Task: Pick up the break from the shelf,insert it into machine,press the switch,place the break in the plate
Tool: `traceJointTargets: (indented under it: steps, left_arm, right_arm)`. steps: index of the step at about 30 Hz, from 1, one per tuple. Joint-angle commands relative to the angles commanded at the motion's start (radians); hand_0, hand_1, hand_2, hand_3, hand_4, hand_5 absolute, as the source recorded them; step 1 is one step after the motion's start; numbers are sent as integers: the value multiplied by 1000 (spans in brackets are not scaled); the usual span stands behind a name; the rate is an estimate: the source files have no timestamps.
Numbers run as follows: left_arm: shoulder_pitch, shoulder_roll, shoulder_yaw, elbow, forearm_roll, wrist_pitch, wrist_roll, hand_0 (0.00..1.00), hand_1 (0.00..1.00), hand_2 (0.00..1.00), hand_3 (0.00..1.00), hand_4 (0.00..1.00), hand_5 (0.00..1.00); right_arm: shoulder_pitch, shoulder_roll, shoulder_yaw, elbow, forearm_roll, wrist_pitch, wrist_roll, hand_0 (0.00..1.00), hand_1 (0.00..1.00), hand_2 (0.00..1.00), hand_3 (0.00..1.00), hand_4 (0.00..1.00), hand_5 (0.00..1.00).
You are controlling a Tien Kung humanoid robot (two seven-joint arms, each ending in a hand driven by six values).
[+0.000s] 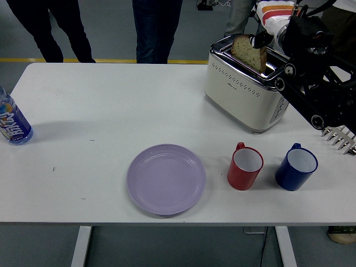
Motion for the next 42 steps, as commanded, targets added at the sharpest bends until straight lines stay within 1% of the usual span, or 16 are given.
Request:
traceJointTargets:
  steps: [6, 9, 14, 15, 16, 18, 20, 21, 22, 25, 26, 29, 31, 35, 37, 42]
  left_arm:
    - [-1, 0, -2, 0, 1, 0, 1, 395, 510, 669, 795, 682, 998]
    - [0, 0, 1, 0, -5, 0, 0, 394, 510, 669, 795, 683, 998]
    - [2, 0, 6, 0, -10, 0, 0, 394, 510, 669, 795, 683, 998]
    - [3, 0, 6, 0, -11, 0, 0, 394, 510, 668, 795, 681, 998]
    - [3, 0, 6, 0, -11, 0, -1, 394, 510, 668, 795, 681, 998]
    - [5, 0, 7, 0, -15, 0, -2, 394, 510, 668, 795, 681, 998]
    - [6, -1, 10, 0, -19, 0, -2, 394, 510, 668, 795, 681, 998]
    - [7, -1, 11, 0, -22, 0, -3, 394, 510, 668, 795, 681, 998]
    - [9, -2, 11, 0, -25, 0, -4, 394, 510, 668, 794, 681, 998]
    - [10, -3, 11, 0, -27, 0, -4, 394, 510, 668, 794, 681, 998]
    - [11, -3, 12, 0, -30, 0, -5, 394, 510, 668, 794, 681, 998]
    - [13, -4, 16, 0, -36, 0, -6, 393, 509, 668, 795, 681, 998]
    - [14, -4, 18, 0, -40, 0, -6, 393, 509, 668, 795, 681, 998]
    - [16, -5, 12, 0, -33, 1, -4, 393, 509, 668, 795, 679, 998]
    - [20, -5, 14, 0, -35, 1, -3, 393, 509, 668, 795, 679, 998]
    - [26, -6, 11, 0, -34, 1, -3, 393, 509, 669, 793, 678, 998]
  right_arm:
    - [-1, -7, 4, 9, -2, -3, 2, 598, 618, 749, 836, 690, 198]
    - [-10, -23, 22, 36, -1, -6, 2, 609, 633, 754, 838, 696, 211]
    - [-33, -59, 53, 93, 18, -33, 0, 609, 633, 754, 838, 696, 211]
    - [-38, -66, 57, 103, 28, -39, -1, 614, 632, 753, 832, 683, 265]
    - [-40, -69, 58, 107, 32, -42, -1, 614, 632, 753, 832, 683, 265]
    - [-64, -97, 74, 145, 78, -68, -1, 614, 632, 753, 832, 683, 265]
    - [-79, -113, 83, 166, 107, -86, 2, 614, 632, 753, 832, 683, 265]
    - [-89, -126, 90, 182, 129, -98, 5, 627, 640, 746, 828, 658, 313]
    - [-102, -140, 100, 200, 154, -109, 7, 627, 640, 746, 828, 658, 313]
    - [-122, -166, 118, 229, 193, -123, 14, 627, 640, 746, 828, 658, 313]
    - [-138, -185, 136, 250, 224, -138, 22, 627, 640, 746, 828, 658, 313]
    - [-164, -213, 164, 277, 289, -162, 38, 626, 642, 736, 814, 636, 329]
    - [-182, -231, 185, 291, 324, -175, 47, 626, 642, 736, 814, 636, 329]
    - [-201, -254, 205, 306, 358, -184, 57, 630, 642, 728, 806, 628, 333]
    - [-222, -275, 219, 321, 409, -199, 69, 630, 642, 728, 806, 628, 333]
    - [-259, -300, 240, 344, 507, -232, 94, 625, 640, 710, 792, 615, 320]
